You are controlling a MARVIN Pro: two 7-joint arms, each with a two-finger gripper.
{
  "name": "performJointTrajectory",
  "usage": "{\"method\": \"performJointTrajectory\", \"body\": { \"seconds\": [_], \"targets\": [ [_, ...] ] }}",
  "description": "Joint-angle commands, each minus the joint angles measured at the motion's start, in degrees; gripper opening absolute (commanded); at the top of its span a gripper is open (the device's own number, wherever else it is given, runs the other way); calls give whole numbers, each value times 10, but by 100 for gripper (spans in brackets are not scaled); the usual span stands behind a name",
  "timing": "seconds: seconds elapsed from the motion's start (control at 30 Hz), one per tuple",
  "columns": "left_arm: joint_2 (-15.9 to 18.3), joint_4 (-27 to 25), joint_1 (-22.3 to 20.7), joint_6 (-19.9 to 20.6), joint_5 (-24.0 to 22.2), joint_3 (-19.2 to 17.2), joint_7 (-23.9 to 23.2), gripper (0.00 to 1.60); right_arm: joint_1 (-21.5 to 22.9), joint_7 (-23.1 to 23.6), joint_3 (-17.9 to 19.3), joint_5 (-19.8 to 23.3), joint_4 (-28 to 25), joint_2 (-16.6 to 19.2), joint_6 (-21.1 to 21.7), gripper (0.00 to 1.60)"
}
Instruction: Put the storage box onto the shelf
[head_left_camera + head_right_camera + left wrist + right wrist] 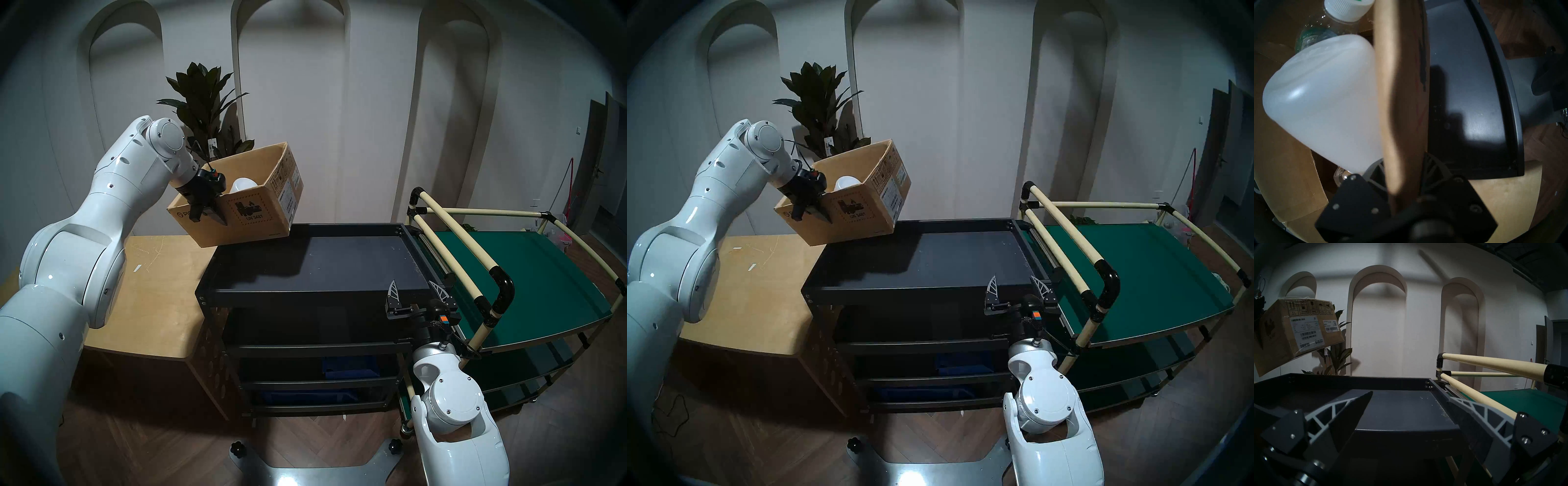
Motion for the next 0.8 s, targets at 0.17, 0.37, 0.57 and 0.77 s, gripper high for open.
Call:
{"method": "performJointTrajectory", "body": {
  "seconds": [0.17, 0.37, 0.57, 0.77],
  "targets": [
    [-46, -37, -29, 44, -37, 14, 2, 0, 5, -1, 0, 0, -9, 0, -3, 160],
    [-67, -50, -28, 63, -50, 31, 2, 0, 5, -1, 0, 0, -8, 0, -3, 160],
    [-83, -61, -21, 82, -62, 54, 2, 0, 6, -1, 0, 0, -7, -1, -3, 160],
    [-92, -66, -17, 102, -71, 74, 2, 0, 7, -1, 0, 0, -6, -1, -3, 160]
  ]
}}
